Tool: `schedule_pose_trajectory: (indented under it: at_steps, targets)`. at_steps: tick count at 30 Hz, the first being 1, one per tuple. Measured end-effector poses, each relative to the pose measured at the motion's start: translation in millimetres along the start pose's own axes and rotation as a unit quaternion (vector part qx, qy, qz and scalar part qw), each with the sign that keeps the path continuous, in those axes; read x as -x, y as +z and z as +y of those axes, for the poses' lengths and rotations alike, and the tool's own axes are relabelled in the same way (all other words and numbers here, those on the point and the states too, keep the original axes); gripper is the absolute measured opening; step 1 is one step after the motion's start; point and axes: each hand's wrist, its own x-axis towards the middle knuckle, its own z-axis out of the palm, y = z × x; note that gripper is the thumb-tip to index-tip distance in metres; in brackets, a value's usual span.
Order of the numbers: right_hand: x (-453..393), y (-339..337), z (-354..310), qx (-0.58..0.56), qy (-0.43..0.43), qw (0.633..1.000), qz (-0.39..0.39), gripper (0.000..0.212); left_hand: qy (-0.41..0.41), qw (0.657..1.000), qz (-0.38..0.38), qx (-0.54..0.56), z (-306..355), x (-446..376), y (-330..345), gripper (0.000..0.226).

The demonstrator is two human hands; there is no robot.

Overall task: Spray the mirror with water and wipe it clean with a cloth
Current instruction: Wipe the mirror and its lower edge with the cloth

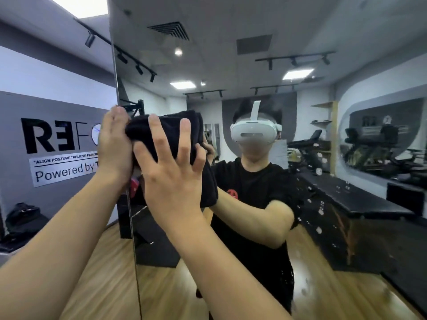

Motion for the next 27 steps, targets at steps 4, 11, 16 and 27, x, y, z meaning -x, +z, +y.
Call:
schedule_pose_trajectory:
  at_steps: [4,11,16,27]
  targets:
    - [2.9,-25.5,42.5,0.012,0.002,1.0,-0.001,0.032,0.13,0.986,0.025,-0.101,-3.7,20.2,29.9,0.073]
    - [1.2,-80.0,130.3,0.036,0.007,0.999,0.009,0.044,0.464,0.838,-0.105,-0.266,12.9,55.0,94.0,0.048]
    - [-3.5,-123.9,204.1,0.061,0.059,0.995,0.058,0.053,0.548,0.757,-0.059,-0.351,21.8,50.5,121.2,0.05]
    - [-26.7,-161.0,247.6,0.078,0.278,0.952,0.102,0.074,0.533,0.757,-0.065,-0.371,-2.9,31.5,129.9,0.052]
